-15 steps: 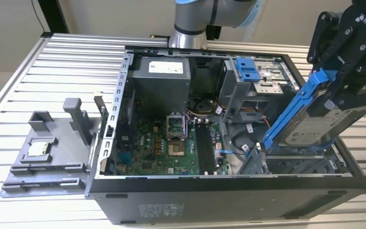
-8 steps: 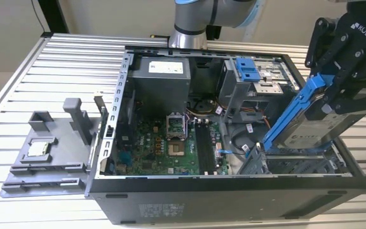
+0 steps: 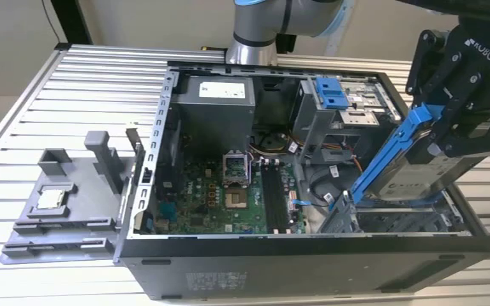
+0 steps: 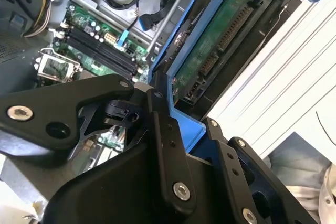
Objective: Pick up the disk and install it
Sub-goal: 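Pick up the disk, then insert the disk into the insertion slot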
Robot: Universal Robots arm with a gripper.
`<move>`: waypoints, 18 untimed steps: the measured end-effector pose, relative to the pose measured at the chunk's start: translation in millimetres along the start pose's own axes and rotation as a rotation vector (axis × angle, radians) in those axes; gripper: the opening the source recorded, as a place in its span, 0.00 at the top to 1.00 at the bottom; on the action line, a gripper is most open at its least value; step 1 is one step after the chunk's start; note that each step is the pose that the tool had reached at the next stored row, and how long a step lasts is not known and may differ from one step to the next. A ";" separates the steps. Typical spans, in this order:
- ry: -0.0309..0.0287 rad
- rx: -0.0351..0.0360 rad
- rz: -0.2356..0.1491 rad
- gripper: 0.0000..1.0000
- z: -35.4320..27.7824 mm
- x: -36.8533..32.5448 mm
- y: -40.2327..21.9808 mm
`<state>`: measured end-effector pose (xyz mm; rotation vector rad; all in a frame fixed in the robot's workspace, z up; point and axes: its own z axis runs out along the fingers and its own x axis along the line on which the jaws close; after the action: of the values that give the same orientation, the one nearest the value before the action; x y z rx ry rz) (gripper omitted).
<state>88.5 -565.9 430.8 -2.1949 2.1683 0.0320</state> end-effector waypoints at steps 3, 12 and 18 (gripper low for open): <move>-0.0001 0.0003 0.001 1.00 3.4 0.2 0.1; -0.0022 0.0010 0.016 1.00 11.6 0.8 0.3; -0.0035 0.0016 0.025 1.00 18.4 1.4 0.4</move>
<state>88.6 -566.3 412.4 -2.1650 2.1935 0.0352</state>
